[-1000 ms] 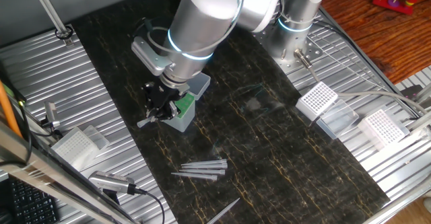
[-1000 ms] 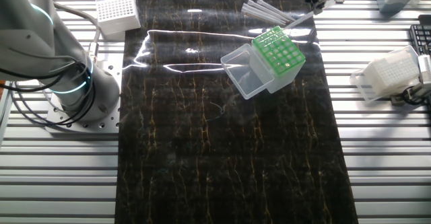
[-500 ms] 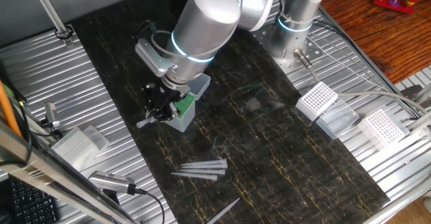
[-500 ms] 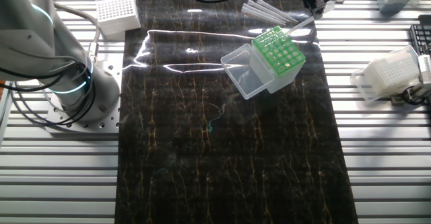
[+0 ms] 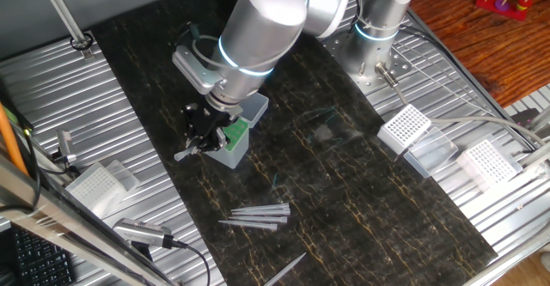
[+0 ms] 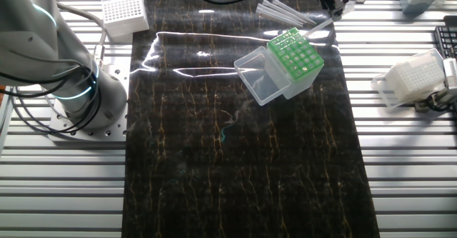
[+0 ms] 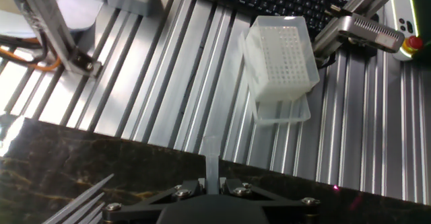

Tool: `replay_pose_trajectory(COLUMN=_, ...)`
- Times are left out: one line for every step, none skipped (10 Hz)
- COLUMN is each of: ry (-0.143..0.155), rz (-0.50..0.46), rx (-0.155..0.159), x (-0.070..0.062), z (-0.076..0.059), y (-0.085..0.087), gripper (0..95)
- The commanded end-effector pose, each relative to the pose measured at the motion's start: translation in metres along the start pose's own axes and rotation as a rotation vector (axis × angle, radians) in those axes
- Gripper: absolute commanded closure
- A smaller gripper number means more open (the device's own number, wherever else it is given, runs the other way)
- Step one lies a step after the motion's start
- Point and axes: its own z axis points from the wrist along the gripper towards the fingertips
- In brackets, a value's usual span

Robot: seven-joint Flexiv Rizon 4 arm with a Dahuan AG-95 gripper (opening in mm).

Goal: Insert a large pipette tip into the holder for large pipette tips

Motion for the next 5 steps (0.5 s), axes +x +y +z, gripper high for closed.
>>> replay_pose_trajectory(ry=0.002, rz=-0.022, rx=0.006, x=0.0021, z=-0.0014, y=-0.0034, gripper=95.0)
replay_pose_trajectory(ry=0.004, rz=-0.028, rx=0.014, x=0.0027, z=0.0005, y=-0.0037, gripper=95.0)
replay_pose_trajectory(ry=0.003, rz=-0.027, rx=0.016, x=0.0038, z=0.0036, y=-0.0042, gripper=95.0)
replay_pose_trajectory(ry=0.003, rz=-0.021, rx=0.014, x=0.0041, z=0.0055, y=-0.0042, gripper=95.0)
replay_pose_trajectory(ry=0.003, rz=-0.007, rx=0.012, x=0.0031, z=0.0072, y=-0.0024, gripper=95.0)
